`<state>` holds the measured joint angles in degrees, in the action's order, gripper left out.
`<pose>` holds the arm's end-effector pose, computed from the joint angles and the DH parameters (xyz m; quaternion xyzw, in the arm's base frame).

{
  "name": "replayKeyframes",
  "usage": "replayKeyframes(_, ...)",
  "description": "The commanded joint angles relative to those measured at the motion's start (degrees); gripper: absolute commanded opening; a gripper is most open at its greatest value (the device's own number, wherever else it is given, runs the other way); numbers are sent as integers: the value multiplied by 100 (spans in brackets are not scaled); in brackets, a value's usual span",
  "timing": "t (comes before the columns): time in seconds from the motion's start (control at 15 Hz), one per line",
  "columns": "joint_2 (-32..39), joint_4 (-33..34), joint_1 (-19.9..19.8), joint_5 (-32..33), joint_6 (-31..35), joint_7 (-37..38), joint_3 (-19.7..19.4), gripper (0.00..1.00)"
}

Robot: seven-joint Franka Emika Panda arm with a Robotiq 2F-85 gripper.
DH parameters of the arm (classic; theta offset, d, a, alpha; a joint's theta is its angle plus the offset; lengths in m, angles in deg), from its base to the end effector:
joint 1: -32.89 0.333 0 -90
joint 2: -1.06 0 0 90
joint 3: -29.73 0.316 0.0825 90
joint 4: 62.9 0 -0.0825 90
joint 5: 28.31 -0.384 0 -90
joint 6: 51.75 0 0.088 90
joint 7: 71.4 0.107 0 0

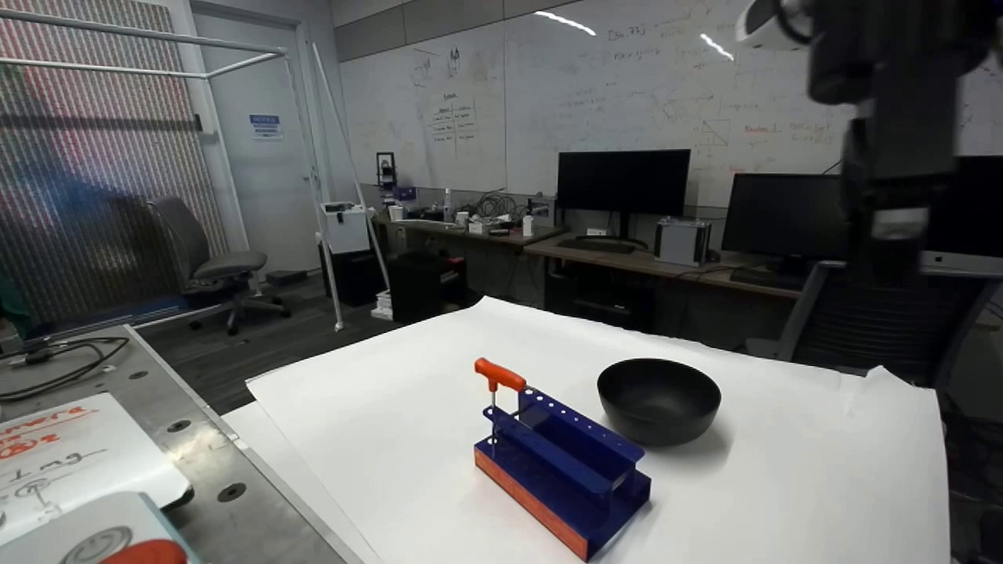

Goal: Pick up the orange object tool and put it in the bowl

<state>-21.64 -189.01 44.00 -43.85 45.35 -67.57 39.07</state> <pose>0.3865 0.1791 0.5309 -0.9869 -0.1115 0.0757 0.0883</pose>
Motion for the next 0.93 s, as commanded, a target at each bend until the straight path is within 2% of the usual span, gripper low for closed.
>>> replayKeyframes(0.0, 1341, 1210, -230, 439, 537, 505, 185, 100)
replayKeyframes(0.27, 2702, 2362, -210, 1168, 1141, 1001, 166, 100)
replayKeyframes(0.6, 4311, 3900, 6, 1928, 1113, 1470, -45, 100)
replayKeyframes(0.87, 5386, 5016, 223, 2259, 992, 1486, -273, 100)
